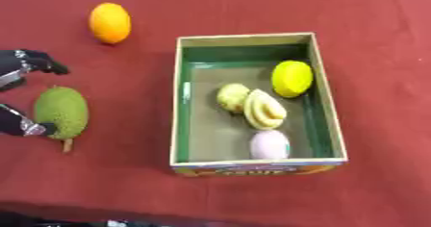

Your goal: Pick up objects on the table and place them in the box.

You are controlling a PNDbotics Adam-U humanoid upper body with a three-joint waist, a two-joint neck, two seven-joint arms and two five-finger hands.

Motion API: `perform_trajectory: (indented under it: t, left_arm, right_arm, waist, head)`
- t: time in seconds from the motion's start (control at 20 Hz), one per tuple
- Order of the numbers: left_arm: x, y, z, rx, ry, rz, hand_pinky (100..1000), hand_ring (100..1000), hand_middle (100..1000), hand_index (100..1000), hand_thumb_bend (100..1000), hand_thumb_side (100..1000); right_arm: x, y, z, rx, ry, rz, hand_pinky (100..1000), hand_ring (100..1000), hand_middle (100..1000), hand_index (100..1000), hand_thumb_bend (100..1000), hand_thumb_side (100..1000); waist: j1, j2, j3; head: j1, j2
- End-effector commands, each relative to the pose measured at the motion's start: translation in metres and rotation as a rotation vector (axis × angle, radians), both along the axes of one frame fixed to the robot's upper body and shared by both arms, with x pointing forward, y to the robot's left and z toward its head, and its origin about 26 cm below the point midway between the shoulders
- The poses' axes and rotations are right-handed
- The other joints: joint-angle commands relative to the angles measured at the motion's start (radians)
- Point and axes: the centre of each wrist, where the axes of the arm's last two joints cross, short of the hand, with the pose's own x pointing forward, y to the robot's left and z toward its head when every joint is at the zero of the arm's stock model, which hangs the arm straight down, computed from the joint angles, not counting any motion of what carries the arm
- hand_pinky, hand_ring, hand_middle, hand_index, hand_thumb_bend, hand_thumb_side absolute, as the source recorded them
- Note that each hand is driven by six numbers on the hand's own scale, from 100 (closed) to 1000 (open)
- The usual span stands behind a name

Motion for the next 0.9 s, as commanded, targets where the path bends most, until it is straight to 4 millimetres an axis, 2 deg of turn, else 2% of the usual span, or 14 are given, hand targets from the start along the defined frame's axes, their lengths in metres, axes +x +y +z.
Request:
perform_trajectory:
  t: [0.05, 0.25, 0.35, 0.55, 0.9]
  left_arm:
    - [-0.001, 0.002, 0.025, 0.004, 0.000, 0.037, 823, 777, 712, 843, 600, 182]
    - [0.000, -0.005, 0.032, -0.040, 0.051, 0.036, 783, 701, 620, 802, 530, 166]
    - [0.001, -0.008, 0.033, -0.049, 0.082, 0.029, 768, 684, 615, 798, 515, 159]
    - [0.006, -0.008, 0.028, -0.032, 0.145, 0.029, 795, 748, 704, 854, 578, 198]
    - [0.017, 0.000, 0.022, 0.058, 0.211, 0.052, 794, 763, 720, 846, 660, 178]
  right_arm:
    - [-0.003, -0.002, 0.011, 0.028, -0.024, 0.010, 779, 748, 749, 896, 100, 506]
    - [-0.004, -0.005, 0.014, 0.067, -0.014, 0.029, 779, 749, 750, 901, 100, 512]
    - [-0.005, -0.007, 0.016, 0.088, -0.010, 0.039, 779, 748, 749, 901, 100, 515]
    - [-0.005, -0.011, 0.019, 0.117, -0.005, 0.061, 779, 747, 748, 900, 100, 520]
    - [-0.006, -0.013, 0.021, 0.129, -0.009, 0.075, 778, 748, 749, 900, 100, 524]
  waist:
    - [0.000, -0.014, 0.001]
    - [-0.001, -0.011, 0.000]
    - [-0.002, -0.009, -0.002]
    - [-0.004, -0.007, -0.006]
    - [-0.006, -0.008, -0.009]
  head:
    - [0.007, -0.013]
    - [0.012, -0.016]
    - [0.016, -0.019]
    - [0.020, -0.021]
    - [0.023, -0.025]
